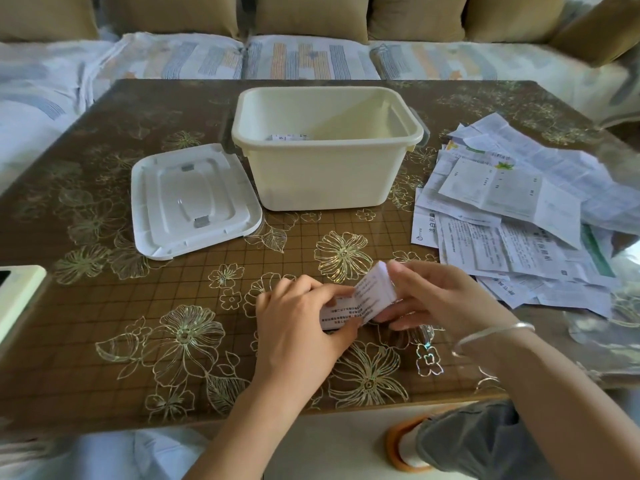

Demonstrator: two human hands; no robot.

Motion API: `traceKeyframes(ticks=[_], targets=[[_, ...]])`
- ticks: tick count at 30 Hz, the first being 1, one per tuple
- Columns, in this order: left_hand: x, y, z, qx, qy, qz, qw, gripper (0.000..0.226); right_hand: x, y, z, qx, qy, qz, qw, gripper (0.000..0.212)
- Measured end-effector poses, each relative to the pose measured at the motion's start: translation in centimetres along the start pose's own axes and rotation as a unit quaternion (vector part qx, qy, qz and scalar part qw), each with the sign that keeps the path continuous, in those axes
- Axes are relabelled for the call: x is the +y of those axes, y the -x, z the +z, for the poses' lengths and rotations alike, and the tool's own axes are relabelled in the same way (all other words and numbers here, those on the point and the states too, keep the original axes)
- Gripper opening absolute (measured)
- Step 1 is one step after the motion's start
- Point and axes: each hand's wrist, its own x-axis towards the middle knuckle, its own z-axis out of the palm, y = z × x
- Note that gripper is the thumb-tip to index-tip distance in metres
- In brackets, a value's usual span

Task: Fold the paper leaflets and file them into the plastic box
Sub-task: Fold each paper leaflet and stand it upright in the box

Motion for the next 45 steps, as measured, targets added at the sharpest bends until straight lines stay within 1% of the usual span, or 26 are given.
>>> traceKeyframes(ticks=[2, 3, 5, 6, 8, 10, 11, 13, 14, 15, 19, 21, 24, 27, 29, 31, 33, 35, 36, 38, 40, 42, 44, 45], targets=[[-0.1, 0.0, -0.1, -0.007, 0.001, 0.002, 1.0, 0.039, 0.9, 0.9, 0.4, 0.002, -0.055, -0.03, 0.998, 0.038], [-0.3, 0.0, -0.1, -0.009, 0.003, 0.001, 1.0, 0.04, 1.5, 1.3, 0.7, 0.004, -0.044, -0.059, 0.997, 0.036], [-0.4, 0.0, -0.7, -0.021, 0.023, -0.001, 1.0, 0.036, 2.7, 1.8, 1.4, 0.015, 0.041, -0.141, 0.989, 0.028], [-0.5, -0.1, -1.2, -0.032, 0.047, -0.003, 0.998, 0.036, 3.2, 2.0, 1.7, 0.024, 0.097, -0.184, 0.978, 0.024], [-0.8, -0.2, -2.1, -0.07, 0.085, -0.015, 0.994, 0.053, 4.4, 1.8, 2.3, 0.045, 0.213, -0.259, 0.941, 0.03], [-1.3, -0.3, -2.6, -0.106, 0.102, -0.022, 0.989, 0.071, 5.3, 1.4, 2.7, 0.06, 0.326, -0.313, 0.89, 0.04], [-1.6, -0.3, -2.7, -0.112, 0.116, -0.019, 0.987, 0.078, 5.5, 1.3, 2.9, 0.06, 0.365, -0.33, 0.869, 0.043], [-2.1, -0.2, -3.0, -0.112, 0.134, -0.005, 0.985, 0.084, 5.6, 1.1, 2.8, 0.042, 0.407, -0.349, 0.843, 0.048], [-2.4, -0.2, -3.2, -0.105, 0.129, 0.01, 0.986, 0.082, 5.5, 1.1, 2.7, 0.03, 0.422, -0.352, 0.835, 0.05], [-2.8, -0.1, -3.3, -0.097, 0.12, 0.025, 0.988, 0.075, 5.4, 1.1, 2.6, 0.021, 0.435, -0.355, 0.827, 0.052], [-4.0, 0.4, -4.0, -0.067, 0.112, 0.078, 0.988, 0.028, 5.3, 1.0, 2.8, 0.02, 0.475, -0.371, 0.798, 0.049], [-4.2, 0.4, -4.1, -0.05, 0.077, 0.112, 0.989, 0.013, 5.2, 0.9, 2.9, 0.028, 0.484, -0.374, 0.791, 0.042], [-4.1, 0.2, -4.2, -0.031, 0.031, 0.167, 0.985, 0.01, 4.6, 0.1, 2.7, 0.027, 0.473, -0.372, 0.798, 0.028], [-4.1, 0.9, -3.8, -0.002, -0.023, 0.222, 0.975, 0.008, 3.5, -1.4, 2.6, 0.007, 0.464, -0.369, 0.806, 0.027], [-4.2, 1.4, -3.5, 0.016, -0.033, 0.244, 0.969, 0.007, 2.9, -2.0, 2.6, -0.01, 0.467, -0.364, 0.806, 0.028], [-4.3, 1.3, -3.5, 0.029, -0.04, 0.253, 0.966, 0.009, 2.5, -2.3, 2.7, -0.016, 0.48, -0.363, 0.798, 0.027], [-4.1, 0.7, -3.8, 0.035, -0.045, 0.242, 0.968, 0.011, 2.2, -2.3, 3.0, 0.001, 0.495, -0.372, 0.786, 0.022], [-3.9, -0.2, -4.2, 0.041, -0.029, 0.223, 0.974, 0.013, 1.7, -2.5, 3.2, 0.031, 0.507, -0.388, 0.769, 0.011], [-3.8, -0.5, -4.4, 0.039, -0.014, 0.214, 0.976, 0.014, 1.5, -2.6, 3.3, 0.047, 0.504, -0.391, 0.768, 0.006], [-3.5, -1.8, -4.9, 0.032, 0.02, 0.205, 0.978, 0.02, 0.3, -3.2, 2.9, 0.072, 0.48, -0.383, 0.786, 0.008], [-3.2, -3.5, -5.6, 0.048, 0.048, 0.199, 0.978, 0.024, -1.5, -4.1, 2.2, 0.085, 0.452, -0.367, 0.809, 0.013], [-3.1, -5.7, -6.8, 0.093, 0.07, 0.185, 0.976, 0.024, -3.9, -5.1, 1.4, 0.105, 0.417, -0.363, 0.827, 0.012], [-3.3, -8.2, -8.3, 0.156, 0.076, 0.161, 0.972, 0.022, -6.6, -6.3, 0.3, 0.117, 0.354, -0.338, 0.864, 0.005], [-3.5, -9.7, -9.1, 0.187, 0.076, 0.144, 0.969, 0.02, -8.2, -7.2, -0.4, 0.108, 0.313, -0.328, 0.885, 0.002]])
